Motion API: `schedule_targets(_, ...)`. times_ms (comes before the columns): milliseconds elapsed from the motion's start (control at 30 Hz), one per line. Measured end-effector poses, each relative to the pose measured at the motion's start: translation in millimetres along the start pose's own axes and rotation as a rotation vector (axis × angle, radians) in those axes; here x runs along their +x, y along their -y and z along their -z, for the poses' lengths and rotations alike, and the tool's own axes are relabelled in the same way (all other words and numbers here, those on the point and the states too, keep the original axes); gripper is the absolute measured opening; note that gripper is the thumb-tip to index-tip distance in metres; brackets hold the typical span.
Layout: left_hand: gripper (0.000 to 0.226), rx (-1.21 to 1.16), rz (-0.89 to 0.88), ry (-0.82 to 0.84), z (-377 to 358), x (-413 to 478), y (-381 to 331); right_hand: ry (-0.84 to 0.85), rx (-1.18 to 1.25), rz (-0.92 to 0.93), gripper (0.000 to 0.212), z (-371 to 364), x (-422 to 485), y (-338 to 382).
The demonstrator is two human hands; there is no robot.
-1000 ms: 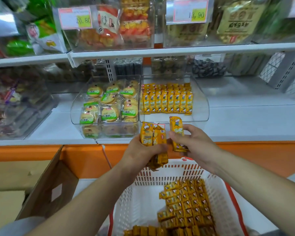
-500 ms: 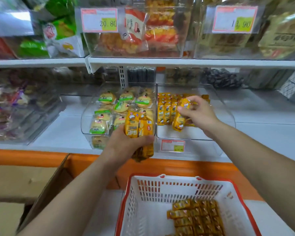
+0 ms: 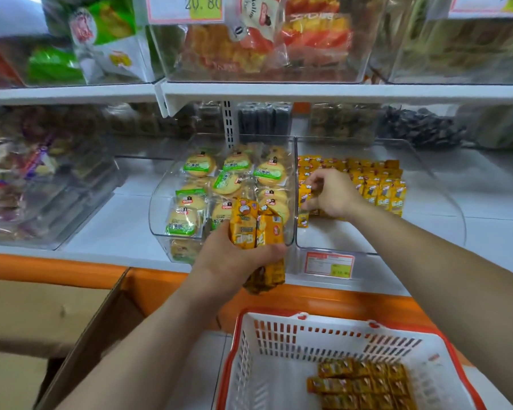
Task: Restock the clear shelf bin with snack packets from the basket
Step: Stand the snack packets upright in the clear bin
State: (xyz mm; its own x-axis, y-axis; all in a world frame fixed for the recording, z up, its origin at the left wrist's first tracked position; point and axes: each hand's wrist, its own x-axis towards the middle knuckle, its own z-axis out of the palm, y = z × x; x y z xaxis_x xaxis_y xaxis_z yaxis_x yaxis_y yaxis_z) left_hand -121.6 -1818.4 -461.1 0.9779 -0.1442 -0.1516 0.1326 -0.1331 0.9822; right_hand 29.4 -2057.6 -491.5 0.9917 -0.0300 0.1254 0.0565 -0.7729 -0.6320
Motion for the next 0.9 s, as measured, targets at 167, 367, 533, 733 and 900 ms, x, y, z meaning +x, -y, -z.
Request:
schedule_targets(167, 0.046, 0.013, 0.015, -0.016, -7.3, 2.0, 0.2, -0.018, -0.064, 0.061, 0.041, -0.7, 1.3, 0.8)
schedule_targets(367, 0.063, 0.002, 0.039, -0.024, -9.8, 3.2, -0.8, -0.098, -0.133, 0.088, 0.045, -7.9, 4.2, -1.9)
schedule_targets(533, 0.079, -0.059, 0.075, -0.033, -13.0, 3.0, -1.7, -0.034, -0.036, -0.017, 0.066, -1.1, 0.7, 1.8)
schedule_targets(733, 0.078, -0.117, 0.104, -0.010, -21.9, -1.6, -6.4, -0.049, 0.104, 0.108, 0.035, 39.2, -73.3, 33.7)
schedule_targets(900, 0.057, -0.137, 0.071, 0.078, -42.5, -11.2, -10.6, 0.332, 0.593, 0.101, 0.053, 56.1, -169.1, 56.2)
